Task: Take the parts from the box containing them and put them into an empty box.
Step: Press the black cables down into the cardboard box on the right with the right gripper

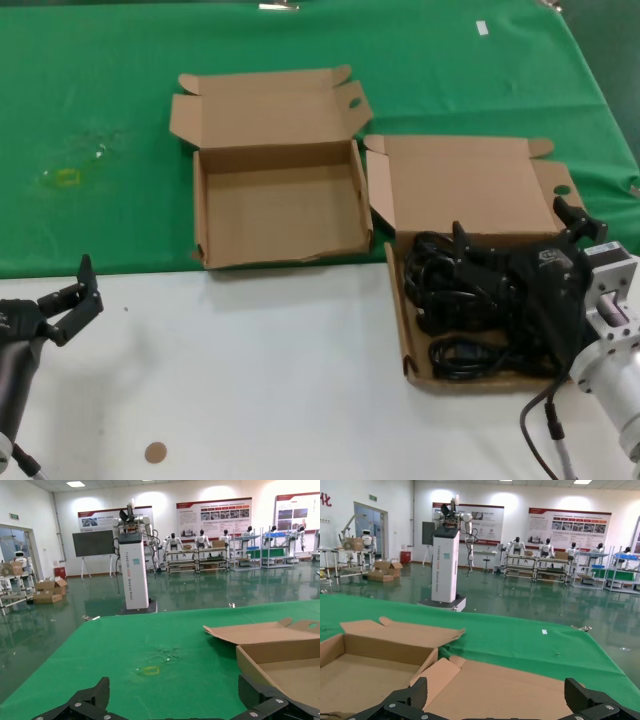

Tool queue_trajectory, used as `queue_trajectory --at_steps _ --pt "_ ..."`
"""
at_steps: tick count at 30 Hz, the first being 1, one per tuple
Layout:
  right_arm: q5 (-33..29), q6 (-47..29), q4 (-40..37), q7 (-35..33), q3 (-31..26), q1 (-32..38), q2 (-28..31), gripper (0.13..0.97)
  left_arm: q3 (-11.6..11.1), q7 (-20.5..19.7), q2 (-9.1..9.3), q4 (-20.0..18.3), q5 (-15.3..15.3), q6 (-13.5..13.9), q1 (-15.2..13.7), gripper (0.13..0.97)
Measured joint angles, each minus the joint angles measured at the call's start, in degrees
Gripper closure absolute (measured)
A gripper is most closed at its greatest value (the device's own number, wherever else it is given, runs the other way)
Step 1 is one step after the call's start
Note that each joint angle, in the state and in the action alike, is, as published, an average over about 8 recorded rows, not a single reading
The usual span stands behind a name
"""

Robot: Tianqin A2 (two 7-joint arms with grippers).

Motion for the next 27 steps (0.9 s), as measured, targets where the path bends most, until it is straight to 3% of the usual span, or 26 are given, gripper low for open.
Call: queue_trajectory --at_steps 13,21,25,27 --pt "-0.63 -1.95 1.39 -1.46 0.14 -1.27 0.56 0.129 0.00 0.00 0.00 0.00 0.00 0.00 0.00 0.319" --pt "1.74 0.12 3.43 2.17 -4.35 -1.72 8.77 0.129 0.00 0.00 0.00 0.00 0.00 0.00 0.00 0.520" --pt "3.44 0.53 4.46 4.18 -7.21 -1.74 14.68 0.129 0.00 0.00 0.00 0.00 0.00 0.00 0.00 0.520" --pt "4.46 0.04 5.15 5.74 -8.48 -1.85 18.15 0.129 0.00 0.00 0.00 0.00 0.00 0.00 0.00 0.573"
